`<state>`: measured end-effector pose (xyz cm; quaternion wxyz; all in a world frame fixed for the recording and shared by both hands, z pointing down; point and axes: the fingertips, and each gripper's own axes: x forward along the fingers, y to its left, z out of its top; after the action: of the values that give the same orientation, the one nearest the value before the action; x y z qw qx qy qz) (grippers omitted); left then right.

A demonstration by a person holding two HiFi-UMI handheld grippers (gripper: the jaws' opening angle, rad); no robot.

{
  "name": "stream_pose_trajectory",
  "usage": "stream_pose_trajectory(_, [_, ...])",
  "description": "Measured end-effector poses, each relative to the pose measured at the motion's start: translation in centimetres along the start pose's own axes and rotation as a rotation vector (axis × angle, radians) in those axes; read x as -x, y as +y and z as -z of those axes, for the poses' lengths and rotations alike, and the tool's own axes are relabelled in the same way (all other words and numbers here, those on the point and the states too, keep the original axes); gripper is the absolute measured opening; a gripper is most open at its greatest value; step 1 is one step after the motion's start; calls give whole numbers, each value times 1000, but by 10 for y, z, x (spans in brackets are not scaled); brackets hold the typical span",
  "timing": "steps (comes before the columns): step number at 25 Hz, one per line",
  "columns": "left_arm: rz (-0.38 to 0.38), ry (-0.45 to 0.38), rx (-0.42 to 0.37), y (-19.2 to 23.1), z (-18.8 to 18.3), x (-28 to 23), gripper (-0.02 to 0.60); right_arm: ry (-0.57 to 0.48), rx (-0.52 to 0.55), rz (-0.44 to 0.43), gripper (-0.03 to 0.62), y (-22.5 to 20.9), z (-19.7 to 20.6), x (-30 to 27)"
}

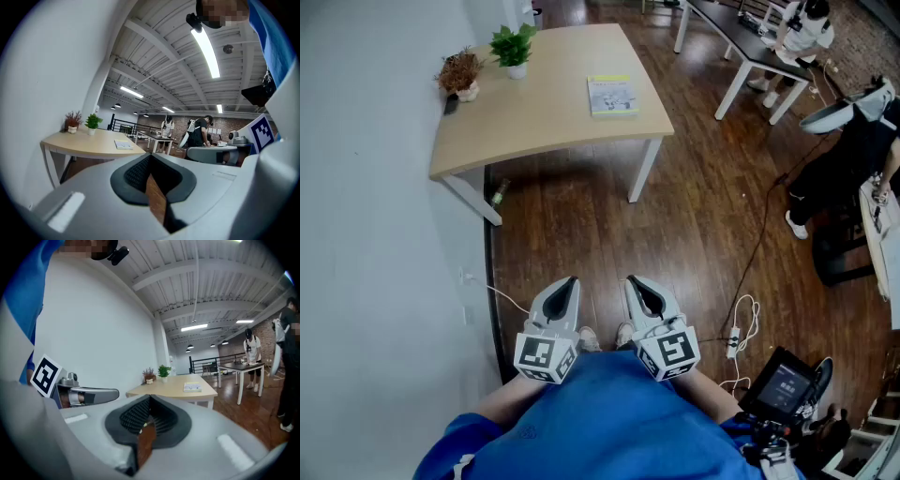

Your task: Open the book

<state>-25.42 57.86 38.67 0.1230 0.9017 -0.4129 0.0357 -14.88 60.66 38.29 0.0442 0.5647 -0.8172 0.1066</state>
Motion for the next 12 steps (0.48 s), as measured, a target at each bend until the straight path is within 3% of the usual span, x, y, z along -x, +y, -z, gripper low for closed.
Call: stream_pose_trajectory(12, [22, 20, 17, 26, 6, -10, 6, 7, -2, 8, 2, 3, 1, -35])
